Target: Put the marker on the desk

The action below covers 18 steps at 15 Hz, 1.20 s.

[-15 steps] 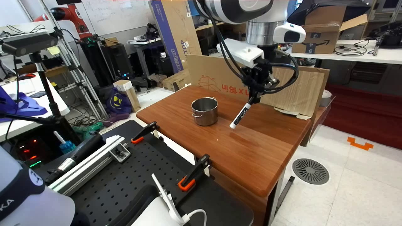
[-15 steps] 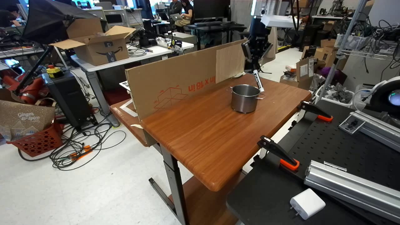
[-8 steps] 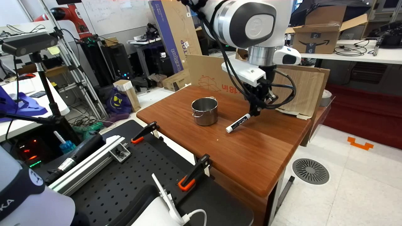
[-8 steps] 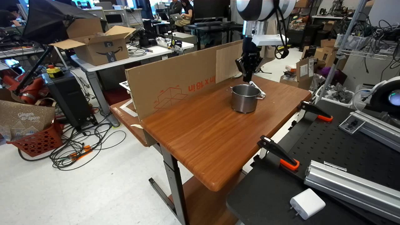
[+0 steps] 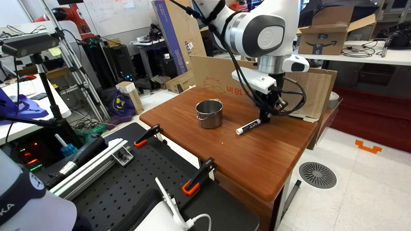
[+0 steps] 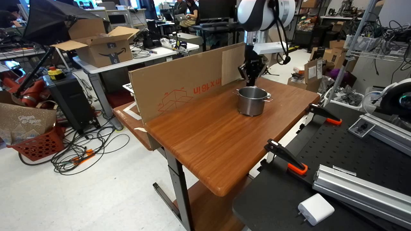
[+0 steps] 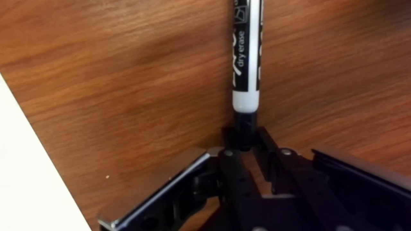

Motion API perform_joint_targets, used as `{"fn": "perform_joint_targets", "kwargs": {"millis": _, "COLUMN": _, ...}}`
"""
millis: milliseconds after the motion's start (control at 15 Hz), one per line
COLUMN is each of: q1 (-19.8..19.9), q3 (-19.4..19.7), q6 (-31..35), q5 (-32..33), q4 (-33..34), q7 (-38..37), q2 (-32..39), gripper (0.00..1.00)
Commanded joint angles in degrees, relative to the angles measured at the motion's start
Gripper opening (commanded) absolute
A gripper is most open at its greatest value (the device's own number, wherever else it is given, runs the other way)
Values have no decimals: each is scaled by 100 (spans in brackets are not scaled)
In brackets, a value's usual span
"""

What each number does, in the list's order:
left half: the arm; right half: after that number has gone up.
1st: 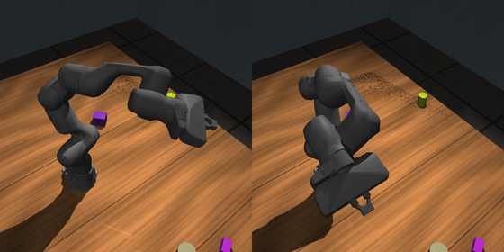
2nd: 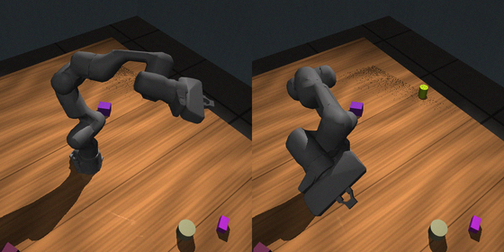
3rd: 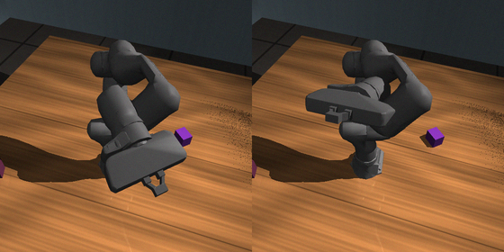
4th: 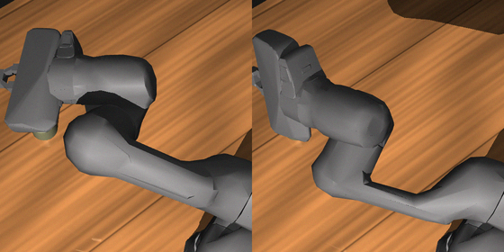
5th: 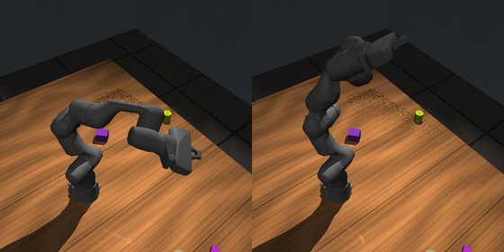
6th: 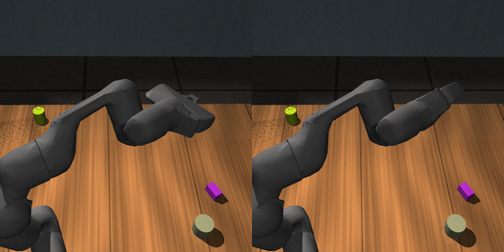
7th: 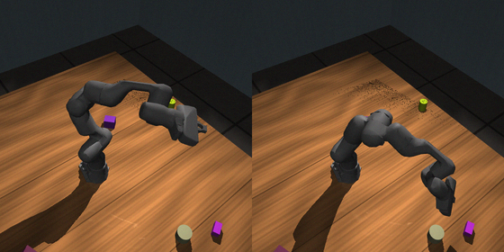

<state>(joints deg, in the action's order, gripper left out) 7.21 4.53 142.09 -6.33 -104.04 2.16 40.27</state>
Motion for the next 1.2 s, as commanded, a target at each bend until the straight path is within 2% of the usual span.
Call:
{"fn": "perform_joint_targets", "kwargs": {"millis": 0, "q1": -42, "q3": 17, "q6": -32, "q5": 164, "q4": 201, "q7": -168, "q2": 136, "gripper": 50}}
{"fn": "perform_joint_targets", "kwargs": {"millis": 333, "q1": -22, "q3": -6, "q6": -64, "q5": 152, "q4": 252, "q7": -153, "q2": 141, "gripper": 88}}
{"fn": "perform_joint_targets", "kwargs": {"millis": 467, "q1": -6, "q3": -14, "q6": -122, "q5": 129, "q4": 206, "q7": -155, "q2": 63, "gripper": 100}}
{"fn": "perform_joint_targets", "kwargs": {"millis": 800, "q1": 93, "q3": -114, "q6": -185, "q5": 23, "q4": -187, "q7": 13, "q2": -431, "gripper": 100}}
{"fn": "perform_joint_targets", "kwargs": {"millis": 1133, "q1": 217, "q3": -149, "q6": -268, "q5": -111, "q4": -903, "q7": 173, "q2": -1396, "gripper": 100}}
